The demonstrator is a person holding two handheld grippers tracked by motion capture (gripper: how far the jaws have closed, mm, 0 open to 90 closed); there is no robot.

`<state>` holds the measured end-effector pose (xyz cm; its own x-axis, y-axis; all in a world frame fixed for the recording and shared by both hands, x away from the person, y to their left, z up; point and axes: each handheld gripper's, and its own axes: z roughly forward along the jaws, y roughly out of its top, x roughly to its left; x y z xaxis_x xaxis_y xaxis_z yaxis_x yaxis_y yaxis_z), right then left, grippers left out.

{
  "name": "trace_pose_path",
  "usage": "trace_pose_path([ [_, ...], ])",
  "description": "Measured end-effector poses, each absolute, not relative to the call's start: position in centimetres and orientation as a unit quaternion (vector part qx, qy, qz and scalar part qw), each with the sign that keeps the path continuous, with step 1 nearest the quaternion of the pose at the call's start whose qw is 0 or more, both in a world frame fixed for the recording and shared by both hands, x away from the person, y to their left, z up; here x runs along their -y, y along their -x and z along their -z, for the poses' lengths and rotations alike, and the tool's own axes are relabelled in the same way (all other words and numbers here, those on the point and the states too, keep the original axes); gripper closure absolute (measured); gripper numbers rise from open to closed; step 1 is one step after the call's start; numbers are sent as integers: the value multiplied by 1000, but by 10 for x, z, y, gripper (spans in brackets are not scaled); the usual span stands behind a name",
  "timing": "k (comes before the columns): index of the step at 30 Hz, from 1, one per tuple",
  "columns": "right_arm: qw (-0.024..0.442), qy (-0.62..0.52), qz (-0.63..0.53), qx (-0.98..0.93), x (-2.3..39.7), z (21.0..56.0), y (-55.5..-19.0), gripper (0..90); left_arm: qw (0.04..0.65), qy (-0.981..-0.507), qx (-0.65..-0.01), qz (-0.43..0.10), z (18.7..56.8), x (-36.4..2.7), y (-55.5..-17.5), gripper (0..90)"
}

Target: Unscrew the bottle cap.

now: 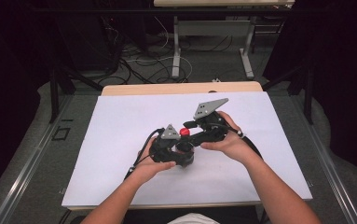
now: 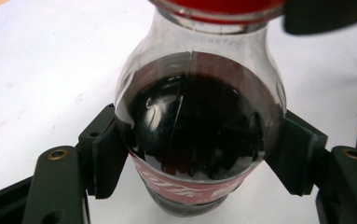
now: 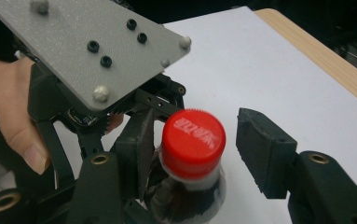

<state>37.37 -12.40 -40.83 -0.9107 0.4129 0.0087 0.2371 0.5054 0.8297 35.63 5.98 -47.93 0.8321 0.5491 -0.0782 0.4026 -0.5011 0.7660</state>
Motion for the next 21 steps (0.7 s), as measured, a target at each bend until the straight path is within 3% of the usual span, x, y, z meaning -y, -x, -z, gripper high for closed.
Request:
trace_pose_path([
  [12, 127, -222, -479, -840, 114, 417, -362, 521, 408, -867, -272, -90, 479, -59, -357, 301],
  [15, 123, -215, -476, -844, 111, 418, -365, 536, 407, -867, -273, -85, 480, -56, -355, 301],
  [17, 112, -205, -472, -850, 111, 418, -370, 604, 405, -869, -269, -89, 480, -56, -354, 301],
  [21, 97, -192, -471, -855, 112, 417, -376, 606, 408, -868, -270, -85, 480, -56, -354, 301],
])
